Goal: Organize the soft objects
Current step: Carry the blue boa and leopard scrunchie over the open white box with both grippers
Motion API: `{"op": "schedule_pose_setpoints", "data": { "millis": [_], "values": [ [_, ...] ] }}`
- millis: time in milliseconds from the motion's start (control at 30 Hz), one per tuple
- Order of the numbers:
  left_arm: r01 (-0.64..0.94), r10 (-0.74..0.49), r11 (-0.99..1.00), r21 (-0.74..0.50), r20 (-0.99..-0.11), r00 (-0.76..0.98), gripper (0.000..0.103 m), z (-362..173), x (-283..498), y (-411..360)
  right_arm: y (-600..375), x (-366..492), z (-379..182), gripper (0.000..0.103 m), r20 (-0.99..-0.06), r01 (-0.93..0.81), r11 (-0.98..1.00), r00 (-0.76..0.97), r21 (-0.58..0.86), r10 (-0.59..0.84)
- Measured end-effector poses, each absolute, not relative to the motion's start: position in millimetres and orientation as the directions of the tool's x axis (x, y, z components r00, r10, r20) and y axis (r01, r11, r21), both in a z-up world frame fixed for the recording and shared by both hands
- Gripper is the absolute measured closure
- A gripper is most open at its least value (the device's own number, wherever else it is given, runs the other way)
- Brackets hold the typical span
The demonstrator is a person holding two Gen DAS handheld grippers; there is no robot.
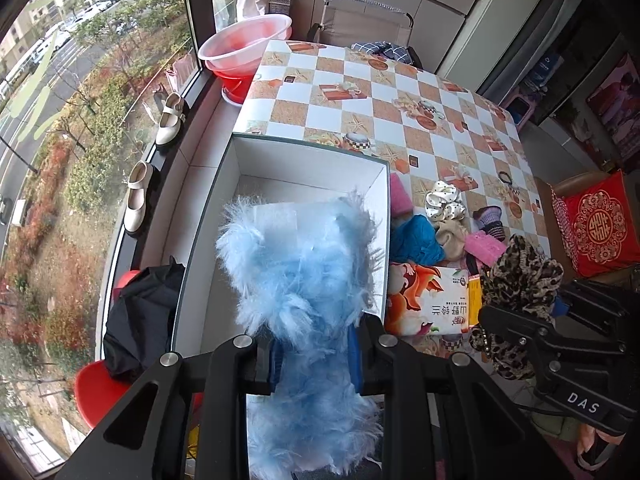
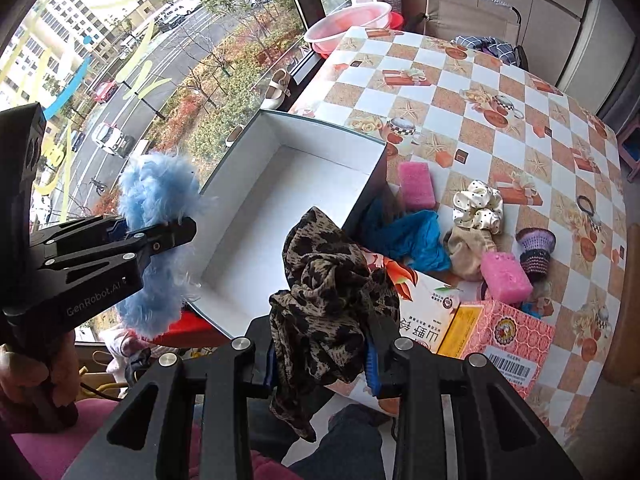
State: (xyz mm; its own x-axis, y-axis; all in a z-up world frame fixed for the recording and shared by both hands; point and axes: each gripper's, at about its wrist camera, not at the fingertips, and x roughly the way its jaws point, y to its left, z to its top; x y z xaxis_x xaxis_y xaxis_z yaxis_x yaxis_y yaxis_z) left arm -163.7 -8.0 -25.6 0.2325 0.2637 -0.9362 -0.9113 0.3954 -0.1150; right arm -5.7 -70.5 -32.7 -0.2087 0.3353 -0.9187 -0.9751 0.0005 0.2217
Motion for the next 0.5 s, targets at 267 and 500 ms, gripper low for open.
{"op": "schedule_pose_setpoints", "data": {
  "millis": [267,500],
  "values": [
    [-0.923,0.22,0.352,-0.154,-0.945,0.242,0.075,-44,-175,15,-50,-6,-39,0.069,-0.932,-0.976,0.028,-0.199,0.217,0.304],
    [-0.93,0.18,0.329,-0.164,-0.956,0.232,0.075,-62,-179,29,-35,-11,-50,0.069,-0.946,-0.976,0.035,-0.201,0.217,0.254]
  ]
}}
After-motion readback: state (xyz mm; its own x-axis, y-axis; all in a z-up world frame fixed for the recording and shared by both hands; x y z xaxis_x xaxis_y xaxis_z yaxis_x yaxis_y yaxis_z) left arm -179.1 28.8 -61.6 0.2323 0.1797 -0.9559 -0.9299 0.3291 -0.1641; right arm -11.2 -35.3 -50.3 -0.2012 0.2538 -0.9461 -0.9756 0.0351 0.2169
